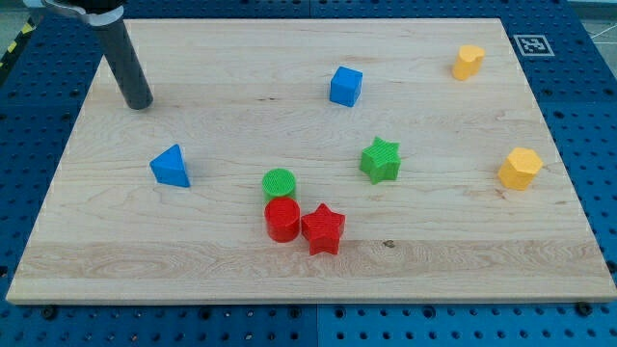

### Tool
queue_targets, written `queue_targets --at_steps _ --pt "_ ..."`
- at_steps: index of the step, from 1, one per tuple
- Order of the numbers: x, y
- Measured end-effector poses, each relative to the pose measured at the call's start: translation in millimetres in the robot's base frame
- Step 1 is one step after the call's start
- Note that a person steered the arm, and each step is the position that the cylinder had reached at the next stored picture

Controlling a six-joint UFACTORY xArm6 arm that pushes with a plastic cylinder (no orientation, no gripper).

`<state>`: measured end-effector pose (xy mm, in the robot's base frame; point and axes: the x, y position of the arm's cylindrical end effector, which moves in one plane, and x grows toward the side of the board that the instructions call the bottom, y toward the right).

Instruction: Slide the blue triangle closer to red circle

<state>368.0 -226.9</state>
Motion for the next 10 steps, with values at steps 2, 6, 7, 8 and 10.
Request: queue_targets --at_steps 2,6,7,8,10 --pt "48.0 -1.4" --pt "125.7 69.2" --pt "145.8 86.3" --pt "152.6 90.2" --pt "139.2 72.3"
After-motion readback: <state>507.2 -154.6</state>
